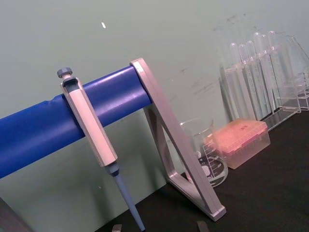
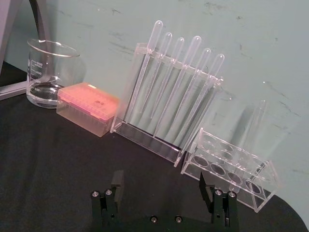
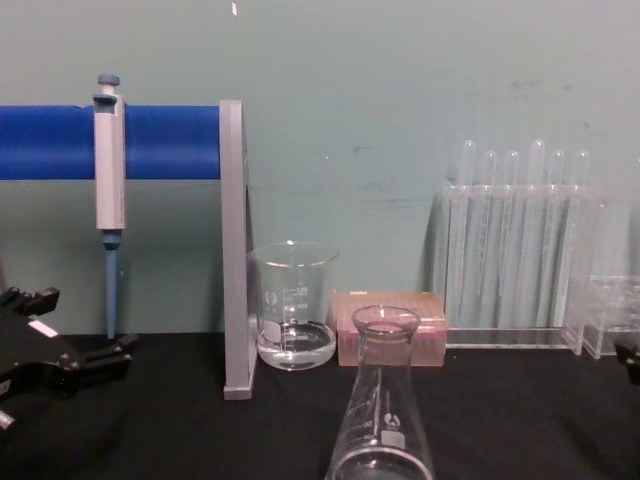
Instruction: Grasp the erlenmeyer flask with one hand, shake it three times, then place it back.
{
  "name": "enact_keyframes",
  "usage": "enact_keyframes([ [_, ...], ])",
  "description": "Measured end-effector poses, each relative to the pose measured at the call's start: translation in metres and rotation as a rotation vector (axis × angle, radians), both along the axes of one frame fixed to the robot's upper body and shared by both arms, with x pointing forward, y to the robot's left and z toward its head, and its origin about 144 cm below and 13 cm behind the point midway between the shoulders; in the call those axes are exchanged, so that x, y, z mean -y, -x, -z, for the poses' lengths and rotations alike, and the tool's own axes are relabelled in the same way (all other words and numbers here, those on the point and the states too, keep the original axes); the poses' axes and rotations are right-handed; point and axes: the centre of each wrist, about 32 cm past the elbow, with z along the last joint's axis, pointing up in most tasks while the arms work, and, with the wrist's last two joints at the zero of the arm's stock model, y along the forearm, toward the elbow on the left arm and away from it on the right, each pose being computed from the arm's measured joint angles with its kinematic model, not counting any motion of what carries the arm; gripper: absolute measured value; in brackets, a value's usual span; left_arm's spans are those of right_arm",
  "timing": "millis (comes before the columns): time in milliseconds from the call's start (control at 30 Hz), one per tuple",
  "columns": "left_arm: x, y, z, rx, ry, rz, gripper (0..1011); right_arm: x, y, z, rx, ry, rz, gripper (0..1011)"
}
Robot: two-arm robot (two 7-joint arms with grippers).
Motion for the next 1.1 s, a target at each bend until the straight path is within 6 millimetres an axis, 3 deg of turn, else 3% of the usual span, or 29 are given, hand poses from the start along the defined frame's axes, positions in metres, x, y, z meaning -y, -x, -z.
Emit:
enact_keyframes([
  [1100, 0.0, 0.0, 0.0, 0.0, 0.0, 0.0, 1001, 0.0002, 0.0, -0.0001, 0.0, -0.002, -0.001, 1000],
])
